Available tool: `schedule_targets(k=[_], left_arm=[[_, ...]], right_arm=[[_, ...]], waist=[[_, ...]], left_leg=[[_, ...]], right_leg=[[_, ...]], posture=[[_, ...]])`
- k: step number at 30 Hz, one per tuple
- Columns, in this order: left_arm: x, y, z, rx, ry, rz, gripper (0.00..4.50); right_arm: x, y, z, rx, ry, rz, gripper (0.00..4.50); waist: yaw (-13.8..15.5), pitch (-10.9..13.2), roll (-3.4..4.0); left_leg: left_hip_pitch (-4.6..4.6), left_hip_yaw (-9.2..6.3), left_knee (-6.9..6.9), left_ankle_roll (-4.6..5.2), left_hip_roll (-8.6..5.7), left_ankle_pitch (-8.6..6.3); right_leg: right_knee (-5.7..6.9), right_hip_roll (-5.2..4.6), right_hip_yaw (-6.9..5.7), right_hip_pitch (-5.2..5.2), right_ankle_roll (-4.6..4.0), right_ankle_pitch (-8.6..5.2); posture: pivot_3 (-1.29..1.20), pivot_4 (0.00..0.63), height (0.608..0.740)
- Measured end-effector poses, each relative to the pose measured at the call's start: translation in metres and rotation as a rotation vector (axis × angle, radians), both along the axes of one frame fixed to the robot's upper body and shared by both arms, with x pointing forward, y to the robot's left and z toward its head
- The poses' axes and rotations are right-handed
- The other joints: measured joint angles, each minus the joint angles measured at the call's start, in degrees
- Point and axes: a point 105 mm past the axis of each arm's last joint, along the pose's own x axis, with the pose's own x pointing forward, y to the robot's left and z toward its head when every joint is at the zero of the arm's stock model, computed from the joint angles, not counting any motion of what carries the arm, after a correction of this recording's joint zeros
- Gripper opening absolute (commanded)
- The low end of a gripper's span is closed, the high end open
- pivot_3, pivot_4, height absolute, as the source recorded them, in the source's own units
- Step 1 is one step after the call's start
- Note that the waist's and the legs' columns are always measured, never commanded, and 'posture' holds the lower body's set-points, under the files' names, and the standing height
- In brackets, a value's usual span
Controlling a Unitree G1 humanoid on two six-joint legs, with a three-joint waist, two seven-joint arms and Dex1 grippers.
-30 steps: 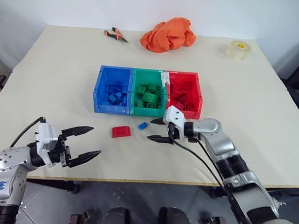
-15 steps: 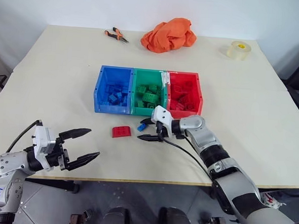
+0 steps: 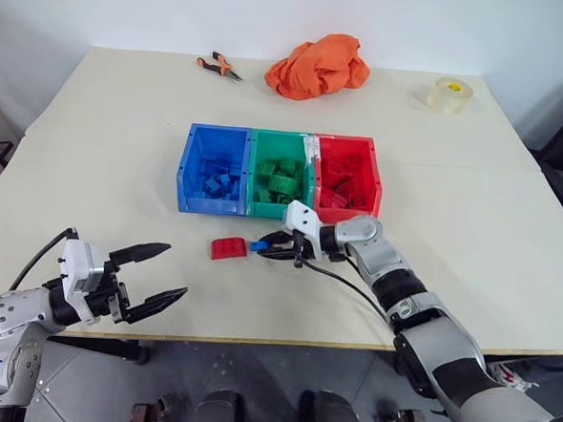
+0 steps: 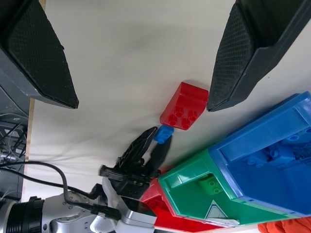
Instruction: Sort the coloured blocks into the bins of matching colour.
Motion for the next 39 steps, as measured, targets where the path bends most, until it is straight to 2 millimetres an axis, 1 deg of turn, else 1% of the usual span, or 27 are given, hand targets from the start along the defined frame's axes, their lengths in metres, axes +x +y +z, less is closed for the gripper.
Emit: schedule_targets(k=[4, 6, 8, 10, 13, 16, 17, 18, 20, 21, 22, 23, 24, 25, 26, 28, 31, 33, 34, 36, 39], left_arm=[[0.001, -0.001, 0.002, -0.002, -0.010, -0.002, 4.50], [0.002, 0.000, 0.002, -0.002, -0.011, -0.003, 4.50], [0.002, 0.000, 0.001, -0.004, -0.010, -0.002, 4.50], [0.003, 0.001, 0.000, -0.006, -0.007, -0.004, 4.50], [0.004, 0.001, 0.000, -0.013, -0.006, 0.000, 4.50], [0.007, 0.000, 0.003, -0.015, -0.024, -0.007, 4.50], [0.008, -0.001, 0.004, -0.014, -0.031, -0.009, 4.50], [0.008, -0.001, 0.005, -0.014, -0.034, -0.011, 4.50], [0.008, -0.002, 0.004, -0.018, -0.035, -0.013, 4.50], [0.009, -0.003, 0.004, -0.021, -0.035, -0.013, 4.50], [0.009, -0.003, 0.004, -0.023, -0.038, -0.013, 4.50], [0.008, -0.003, 0.003, -0.024, -0.039, -0.012, 4.50], [0.008, -0.003, 0.003, -0.025, -0.039, -0.010, 4.50], [0.008, -0.003, 0.003, -0.028, -0.039, -0.007, 4.50], [0.008, -0.003, 0.002, -0.030, -0.039, -0.005, 4.50], [0.008, -0.003, 0.002, -0.032, -0.038, 0.001, 4.50], [0.008, -0.003, 0.000, -0.039, -0.038, 0.011, 4.50], [0.007, -0.003, -0.001, -0.042, -0.036, 0.016, 4.50], [0.007, -0.003, -0.002, -0.043, -0.033, 0.017, 4.50], [0.007, -0.004, -0.003, -0.044, -0.027, 0.016, 4.50], [0.006, -0.004, -0.005, -0.045, -0.022, 0.016, 4.50]], right_arm=[[-0.004, -0.008, 0.002, 0.011, 0.007, -0.012, 0.44], [-0.006, -0.011, 0.007, 0.028, 0.012, -0.019, 0.44], [-0.009, -0.012, 0.018, 0.057, 0.007, -0.024, 0.44], [-0.007, -0.012, 0.036, 0.101, -0.012, -0.045, 0.44], [0.002, 0.003, 0.064, 0.173, -0.038, -0.090, 0.44], [0.007, 0.028, 0.098, 0.237, -0.094, -0.089, 0.44], [0.008, 0.039, 0.107, 0.264, -0.105, -0.085, 0.44], [0.011, 0.046, 0.112, 0.277, -0.114, -0.091, 0.44], [0.024, 0.061, 0.120, 0.285, -0.141, -0.155, 1.17], [0.031, 0.067, 0.123, 0.281, -0.162, -0.196, 1.44], [0.034, 0.071, 0.125, 0.278, -0.179, -0.219, 1.87], [0.038, 0.075, 0.127, 0.279, -0.200, -0.241, 2.14], [0.040, 0.078, 0.127, 0.287, -0.212, -0.254, 2.56], [0.040, 0.081, 0.127, 0.306, -0.219, -0.260, 2.83], [0.041, 0.082, 0.126, 0.316, -0.222, -0.264, 3.21], [0.042, 0.083, 0.122, 0.337, -0.222, -0.279, 3.21], [0.044, 0.077, 0.124, 0.353, -0.231, -0.283, 3.21], [0.044, 0.064, 0.126, 0.356, -0.236, -0.252, 3.21], [0.041, 0.056, 0.125, 0.360, -0.238, -0.224, 3.21], [0.033, 0.030, 0.114, 0.347, -0.224, -0.158, 3.21], [0.018, -0.013, 0.086, 0.298, -0.155, -0.110, 3.21]], waist=[[0.2, 0.0, 0.00], [0.1, 0.0, 0.02], [0.1, 0.0, 0.03], [0.0, 0.0, 0.02], [-0.3, 0.0, 0.03], [-0.8, 0.0, 0.02], [-1.0, 0.0, 0.02], [-1.2, 0.0, 0.02], [-1.3, 0.0, 0.03], [-1.4, 0.0, 0.03], [-1.3, 0.0, 0.01], [-1.3, 0.0, 0.01], [-1.3, 0.0, 0.01], [-1.3, 0.0, -0.01], [-1.3, 0.0, -0.01], [-1.3, 0.0, -0.03], [-1.3, 0.0, -0.04], [-1.2, 0.0, -0.04], [-1.1, 0.0, -0.06], [-0.8, -0.1, -0.10], [-0.5, 0.0, -0.06]], left_leg=[[-0.02, 0.00, 0.00, 0.00, -0.01, 0.00], [-0.03, 0.01, -0.01, -0.01, 0.00, -0.01], [-0.03, 0.02, -0.01, -0.01, 0.02, -0.01], [-0.01, 0.03, -0.03, -0.04, 0.05, -0.02], [-0.02, 0.10, -0.08, -0.09, 0.08, -0.01], [0.01, 0.06, -0.14, -0.11, 0.09, 0.00], [0.02, 0.05, -0.16, -0.11, 0.09, 0.00], [0.02, 0.05, -0.17, -0.11, 0.06, 0.00], [0.01, 0.06, -0.16, -0.11, 0.01, 0.01], [0.01, 0.04, -0.16, -0.11, 0.01, 0.01], [0.00, -0.01, -0.17, -0.11, 0.01, 0.01], [0.01, -0.06, -0.17, -0.11, 0.00, 0.01], [0.00, -0.08, -0.18, -0.11, -0.01, 0.01], [0.00, -0.09, -0.18, -0.11, -0.02, 0.00], [-0.01, -0.09, -0.18, -0.10, -0.03, 0.00], [-0.02, -0.09, -0.17, -0.11, -0.02, 0.01], [-0.02, -0.09, -0.17, -0.11, -0.01, 0.01], [-0.01, -0.16, -0.16, -0.10, -0.01, 0.00], [-0.02, -0.21, -0.16, -0.10, -0.02, 0.00], [-0.04, -0.41, -0.11, -0.07, -0.04, -0.01], [-0.08, -0.40, -0.09, -0.07, -0.05, -0.02]], right_leg=[[-0.02, -0.01, 0.04, 0.00, 0.00, 0.00], [-0.04, -0.03, 0.06, -0.02, 0.00, 0.00], [-0.03, -0.04, 0.06, -0.03, 0.00, 0.00], [-0.03, -0.04, 0.07, -0.04, 0.00, 0.00], [-0.02, -0.02, 0.09, -0.14, 0.00, 0.00], [0.09, 0.02, 0.07, -0.18, 0.00, 0.00], [0.12, 0.02, 0.07, -0.18, 0.00, 0.00], [0.13, 0.03, 0.07, -0.18, 0.00, 0.00], [0.15, 0.06, 0.06, -0.19, 0.00, 0.00], [0.16, 0.07, 0.06, -0.20, 0.00, 0.00], [0.18, 0.07, 0.06, -0.20, 0.00, 0.00], [0.22, 0.07, 0.07, -0.20, 0.00, 0.00], [0.24, 0.07, 0.09, -0.20, 0.00, 0.00], [0.23, 0.07, 0.10, -0.20, 0.00, 0.00], [0.23, 0.07, 0.11, -0.20, 0.00, 0.00], [0.23, 0.07, 0.14, -0.20, 0.00, 0.00], [0.22, 0.07, 0.17, -0.19, 0.00, 0.00], [0.24, 0.04, 0.19, -0.16, 0.00, 0.00], [0.21, 0.04, 0.21, -0.12, 0.00, 0.00], [0.21, -0.01, 0.31, -0.03, 0.00, 0.01], [0.08, -0.03, 0.39, 0.01, 0.00, 0.01]], posture=[[0.00, 0.150, 0.740], [0.00, 0.150, 0.740], [0.00, 0.150, 0.740], [0.00, 0.150, 0.740], [0.00, 0.150, 0.740], [0.00, 0.150, 0.740], [0.00, 0.150, 0.740], [0.00, 0.150, 0.740], [0.00, 0.150, 0.740], [0.00, 0.150, 0.740], [0.00, 0.150, 0.740], [0.00, 0.150, 0.740], [0.00, 0.150, 0.740], [0.00, 0.150, 0.740], [0.00, 0.150, 0.740], [0.00, 0.150, 0.740], [0.00, 0.150, 0.740], [0.00, 0.150, 0.740], [0.00, 0.150, 0.740], [0.00, 0.150, 0.740], [0.00, 0.150, 0.740]])
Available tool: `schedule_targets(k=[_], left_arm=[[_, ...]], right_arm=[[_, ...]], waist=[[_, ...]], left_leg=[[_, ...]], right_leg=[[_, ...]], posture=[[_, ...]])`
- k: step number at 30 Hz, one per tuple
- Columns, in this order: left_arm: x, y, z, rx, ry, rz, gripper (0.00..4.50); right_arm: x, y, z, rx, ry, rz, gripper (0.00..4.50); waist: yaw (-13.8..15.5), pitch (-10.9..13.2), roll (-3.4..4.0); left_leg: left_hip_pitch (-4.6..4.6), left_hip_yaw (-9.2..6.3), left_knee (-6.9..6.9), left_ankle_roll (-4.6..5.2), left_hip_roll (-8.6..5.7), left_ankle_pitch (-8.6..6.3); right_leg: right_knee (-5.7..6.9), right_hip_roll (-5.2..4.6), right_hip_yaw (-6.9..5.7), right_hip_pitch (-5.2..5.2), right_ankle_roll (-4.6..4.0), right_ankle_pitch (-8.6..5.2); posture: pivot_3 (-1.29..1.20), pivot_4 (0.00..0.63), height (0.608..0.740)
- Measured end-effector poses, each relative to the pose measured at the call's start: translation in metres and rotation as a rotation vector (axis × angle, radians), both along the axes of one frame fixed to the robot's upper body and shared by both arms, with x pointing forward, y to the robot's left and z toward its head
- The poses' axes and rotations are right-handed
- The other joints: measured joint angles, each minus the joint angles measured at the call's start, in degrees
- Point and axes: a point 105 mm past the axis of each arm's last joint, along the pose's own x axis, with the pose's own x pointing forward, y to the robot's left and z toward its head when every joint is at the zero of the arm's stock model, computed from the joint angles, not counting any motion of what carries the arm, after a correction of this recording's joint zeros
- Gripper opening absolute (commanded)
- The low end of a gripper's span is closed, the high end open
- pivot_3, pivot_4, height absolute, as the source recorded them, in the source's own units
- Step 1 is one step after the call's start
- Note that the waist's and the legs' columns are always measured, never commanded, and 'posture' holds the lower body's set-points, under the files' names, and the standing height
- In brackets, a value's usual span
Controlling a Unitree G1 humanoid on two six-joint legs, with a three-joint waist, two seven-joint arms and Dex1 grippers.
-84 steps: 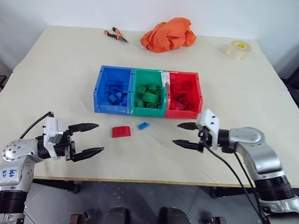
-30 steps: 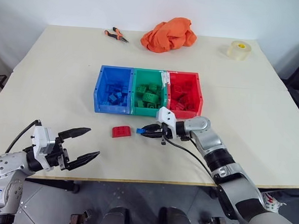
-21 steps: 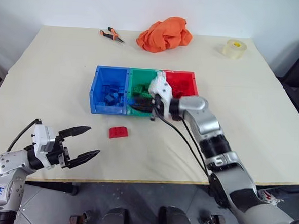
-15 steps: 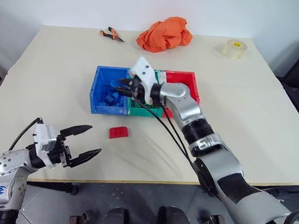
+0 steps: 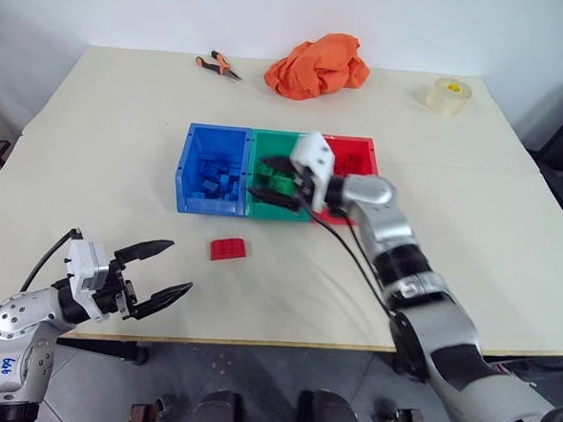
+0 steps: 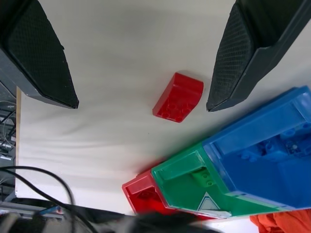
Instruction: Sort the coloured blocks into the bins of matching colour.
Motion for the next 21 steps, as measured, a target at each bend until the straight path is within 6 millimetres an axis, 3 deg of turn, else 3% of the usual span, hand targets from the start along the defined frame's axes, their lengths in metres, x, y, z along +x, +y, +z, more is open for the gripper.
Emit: schedule_targets(k=[13, 21], left_arm=[[0.003, 0.007, -0.002, -0.002, 0.006, 0.012, 4.50], [-0.008, 0.020, -0.012, 0.003, 0.052, 0.066, 4.50]], right_arm=[[-0.053, -0.124, -0.033, -0.137, 0.133, -0.034, 3.21], [-0.072, -0.183, -0.032, -0.187, 0.174, -0.153, 3.21]], waist=[[1.0, 0.0, 0.08], [1.0, 0.0, 0.08]], left_leg=[[0.06, 0.53, -0.06, 0.00, 0.09, 0.01], [0.09, 0.63, -0.09, 0.02, 0.16, 0.01]], right_leg=[[-0.52, 0.01, -0.10, 0.03, 0.00, 0.00], [-0.71, -0.02, -0.12, 0.09, 0.00, 0.00]], posture=[[0.00, 0.150, 0.740], [0.00, 0.150, 0.740]])
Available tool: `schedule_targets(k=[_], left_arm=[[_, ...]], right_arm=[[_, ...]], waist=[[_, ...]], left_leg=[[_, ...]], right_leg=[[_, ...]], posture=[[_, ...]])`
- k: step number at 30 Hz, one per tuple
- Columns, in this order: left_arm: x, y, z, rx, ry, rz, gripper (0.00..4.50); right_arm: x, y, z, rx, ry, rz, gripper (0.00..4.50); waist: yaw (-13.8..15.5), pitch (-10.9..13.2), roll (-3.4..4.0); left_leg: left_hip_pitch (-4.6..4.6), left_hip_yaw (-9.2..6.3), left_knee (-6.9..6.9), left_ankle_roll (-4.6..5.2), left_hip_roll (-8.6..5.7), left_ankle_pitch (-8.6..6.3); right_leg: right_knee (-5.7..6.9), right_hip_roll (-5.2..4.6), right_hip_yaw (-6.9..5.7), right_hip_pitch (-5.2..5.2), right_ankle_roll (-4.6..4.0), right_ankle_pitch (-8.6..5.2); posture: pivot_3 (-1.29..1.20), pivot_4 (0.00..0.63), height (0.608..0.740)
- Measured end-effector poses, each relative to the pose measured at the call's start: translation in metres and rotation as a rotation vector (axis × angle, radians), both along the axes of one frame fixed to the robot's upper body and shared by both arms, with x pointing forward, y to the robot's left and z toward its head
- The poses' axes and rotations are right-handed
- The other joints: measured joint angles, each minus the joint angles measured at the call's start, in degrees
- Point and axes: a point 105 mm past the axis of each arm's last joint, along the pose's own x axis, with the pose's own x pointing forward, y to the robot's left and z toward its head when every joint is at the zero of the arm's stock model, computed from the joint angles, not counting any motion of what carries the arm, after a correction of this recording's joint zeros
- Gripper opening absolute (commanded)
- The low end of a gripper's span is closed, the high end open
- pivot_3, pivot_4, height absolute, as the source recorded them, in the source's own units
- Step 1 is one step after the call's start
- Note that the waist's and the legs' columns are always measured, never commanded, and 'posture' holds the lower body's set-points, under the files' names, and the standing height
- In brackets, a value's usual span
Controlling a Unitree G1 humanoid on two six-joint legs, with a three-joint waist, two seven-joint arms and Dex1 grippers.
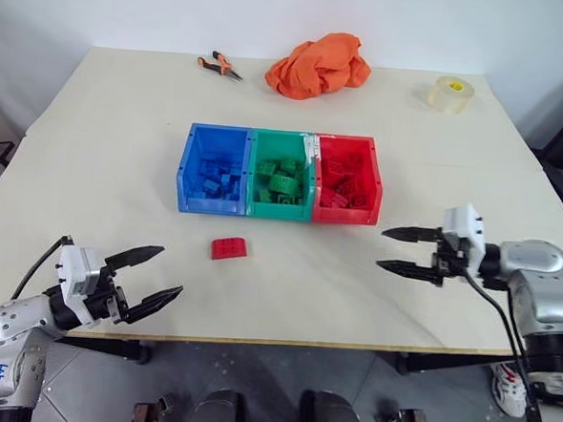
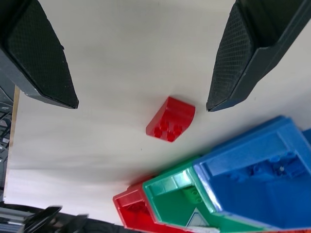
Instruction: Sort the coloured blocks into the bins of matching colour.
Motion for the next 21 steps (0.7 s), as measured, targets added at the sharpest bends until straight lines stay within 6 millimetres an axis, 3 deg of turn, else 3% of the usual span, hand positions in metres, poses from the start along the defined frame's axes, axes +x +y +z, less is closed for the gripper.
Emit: schedule_targets(k=[11, 21], left_arm=[[-0.005, -0.005, 0.007, 0.037, -0.025, 0.026, 4.50], [0.032, -0.047, 0.010, 0.139, -0.035, 0.033, 4.50]], right_arm=[[0.003, 0.020, 0.005, 0.033, -0.033, 0.027, 3.21], [0.007, 0.028, 0.009, 0.038, -0.051, 0.038, 3.21]], waist=[[0.4, 0.0, 0.02], [1.5, 0.0, 0.02]], left_leg=[[-0.04, 0.05, 0.04, 0.01, 0.02, 0.00], [0.00, 0.02, 0.09, 0.04, -0.01, 0.00]], right_leg=[[-0.33, -0.07, 0.10, 0.13, -0.01, 0.00], [-0.40, 0.03, 0.03, 0.27, 0.00, 0.00]], posture=[[0.00, 0.150, 0.740], [0.00, 0.150, 0.740]])
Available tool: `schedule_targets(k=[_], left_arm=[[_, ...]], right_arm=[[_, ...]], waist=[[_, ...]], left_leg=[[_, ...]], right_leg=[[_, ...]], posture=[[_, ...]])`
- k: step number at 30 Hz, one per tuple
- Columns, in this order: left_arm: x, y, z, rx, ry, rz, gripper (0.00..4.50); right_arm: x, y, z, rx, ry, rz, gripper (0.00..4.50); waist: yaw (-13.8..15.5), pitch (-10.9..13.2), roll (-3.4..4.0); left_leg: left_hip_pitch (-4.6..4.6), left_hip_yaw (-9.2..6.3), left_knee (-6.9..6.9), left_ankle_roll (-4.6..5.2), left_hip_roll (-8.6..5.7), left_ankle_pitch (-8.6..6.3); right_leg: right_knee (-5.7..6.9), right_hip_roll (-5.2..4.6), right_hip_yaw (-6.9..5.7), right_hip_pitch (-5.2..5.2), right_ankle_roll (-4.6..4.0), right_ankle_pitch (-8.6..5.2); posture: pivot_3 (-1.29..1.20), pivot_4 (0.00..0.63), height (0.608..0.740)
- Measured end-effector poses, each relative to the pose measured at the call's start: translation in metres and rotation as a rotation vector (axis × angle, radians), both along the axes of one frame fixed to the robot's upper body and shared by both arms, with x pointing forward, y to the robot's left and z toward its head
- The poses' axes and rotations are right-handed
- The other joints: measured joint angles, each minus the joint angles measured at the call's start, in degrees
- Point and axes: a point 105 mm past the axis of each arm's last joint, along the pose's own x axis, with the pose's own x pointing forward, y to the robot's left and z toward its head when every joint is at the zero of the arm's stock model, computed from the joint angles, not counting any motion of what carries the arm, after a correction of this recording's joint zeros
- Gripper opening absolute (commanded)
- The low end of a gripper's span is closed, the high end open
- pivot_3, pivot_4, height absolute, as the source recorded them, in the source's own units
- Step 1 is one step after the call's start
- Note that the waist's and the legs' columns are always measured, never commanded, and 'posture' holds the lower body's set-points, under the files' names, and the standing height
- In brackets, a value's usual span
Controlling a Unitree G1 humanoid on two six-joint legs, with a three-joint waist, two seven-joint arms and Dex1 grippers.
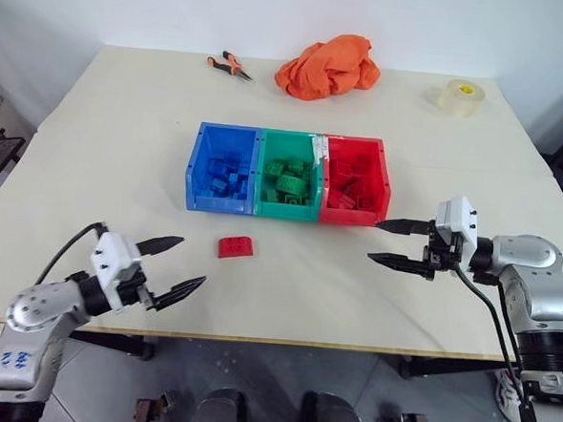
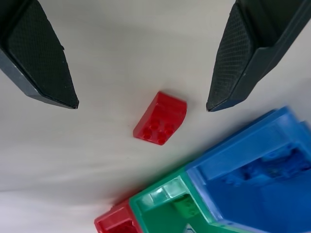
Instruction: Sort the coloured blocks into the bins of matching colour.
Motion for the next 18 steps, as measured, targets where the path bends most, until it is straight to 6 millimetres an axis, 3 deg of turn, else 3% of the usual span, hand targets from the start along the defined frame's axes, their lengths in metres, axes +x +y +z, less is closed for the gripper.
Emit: schedule_targets(k=[5, 9, 16, 18], left_arm=[[0.033, -0.017, -0.016, 0.028, 0.018, 0.018, 4.50], [0.049, -0.019, -0.035, 0.055, 0.063, 0.029, 4.50], [0.065, -0.025, -0.037, 0.068, 0.037, -0.019, 4.50], [0.067, -0.027, -0.037, 0.074, 0.038, -0.044, 4.08]], right_arm=[[-0.001, 0.004, 0.000, 0.004, -0.010, -0.007, 3.21], [-0.005, 0.006, -0.002, 0.004, -0.007, -0.013, 3.21], [-0.012, 0.003, -0.002, 0.014, 0.002, -0.032, 3.21], [-0.012, 0.002, -0.002, 0.009, 0.004, -0.040, 3.24]], waist=[[0.1, 0.0, 0.00], [0.1, 0.0, -0.02], [0.4, 0.0, -0.02], [0.6, 0.0, -0.02]], left_leg=[[0.02, 0.04, 0.01, 0.03, -0.06, 0.02], [0.00, 0.01, 0.03, 0.05, -0.08, 0.03], [0.03, -0.05, 0.11, 0.06, -0.10, 0.04], [0.04, -0.05, 0.15, 0.07, -0.12, 0.03]], right_leg=[[0.06, 0.19, -0.53, 0.02, 0.01, 0.00], [0.11, 0.19, -0.71, 0.01, 0.02, 0.01], [0.11, 0.16, -0.81, 0.10, 0.02, 0.01], [0.11, 0.16, -0.81, 0.14, 0.03, 0.01]], posture=[[0.00, 0.150, 0.740], [0.00, 0.150, 0.740], [0.00, 0.150, 0.740], [0.00, 0.150, 0.740]])
